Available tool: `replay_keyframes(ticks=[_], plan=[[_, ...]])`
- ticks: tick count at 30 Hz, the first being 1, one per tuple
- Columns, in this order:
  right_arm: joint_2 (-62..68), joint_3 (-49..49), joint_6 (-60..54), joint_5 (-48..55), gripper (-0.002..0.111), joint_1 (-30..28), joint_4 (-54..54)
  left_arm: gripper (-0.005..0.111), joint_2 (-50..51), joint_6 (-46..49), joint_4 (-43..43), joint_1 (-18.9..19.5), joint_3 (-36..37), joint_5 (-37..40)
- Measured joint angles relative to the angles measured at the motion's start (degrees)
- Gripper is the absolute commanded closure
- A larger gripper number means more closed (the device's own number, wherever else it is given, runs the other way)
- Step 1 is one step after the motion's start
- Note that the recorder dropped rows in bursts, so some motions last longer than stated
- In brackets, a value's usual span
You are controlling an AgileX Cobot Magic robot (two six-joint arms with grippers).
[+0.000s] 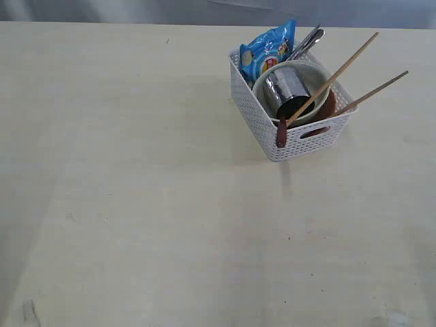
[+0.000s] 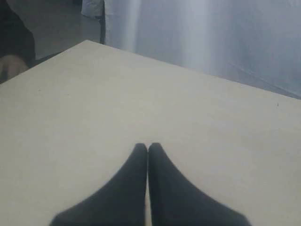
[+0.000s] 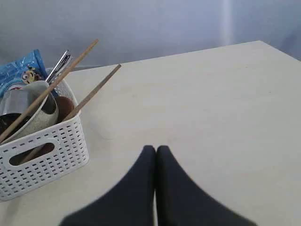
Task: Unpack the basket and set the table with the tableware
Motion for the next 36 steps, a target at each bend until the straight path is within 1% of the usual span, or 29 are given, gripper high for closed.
replay_keyframes(ticks=[4, 7, 12, 19, 26, 29, 32, 36], plan=[[0.0, 0.0, 0.0, -2.8, 0.109, 0.0, 0.1, 0.106, 0.0, 0.0, 0.0, 0.0, 0.0, 0.0], [0.0, 0.0, 0.0, -9.4, 0.109, 0.0, 0.7, 0.106, 0.0, 0.0, 0.0, 0.0, 0.0, 0.0], [0.0, 0.0, 0.1, -23.6, 0.109, 0.0, 0.9, 0.106, 0.0, 0.0, 0.0, 0.0, 0.0, 0.0], [0.0, 0.0, 5.7, -39.1, 0.109, 0.0, 1.7, 0.106, 0.0, 0.0, 0.0, 0.0, 0.0, 0.0], [0.0, 0.0, 13.0, -45.3, 0.109, 0.0, 2.1, 0.106, 0.0, 0.0, 0.0, 0.0, 0.0, 0.0], [-0.1, 0.0, 16.1, -50.3, 0.109, 0.0, 2.8, 0.106, 0.0, 0.0, 0.0, 0.0, 0.0, 0.0], [-0.1, 0.0, 17.4, -56.3, 0.109, 0.0, 8.2, 0.106, 0.0, 0.0, 0.0, 0.0, 0.0, 0.0], [0.6, -0.8, 15.8, -58.4, 0.109, 0.0, 21.6, 0.106, 0.0, 0.0, 0.0, 0.0, 0.0, 0.0]])
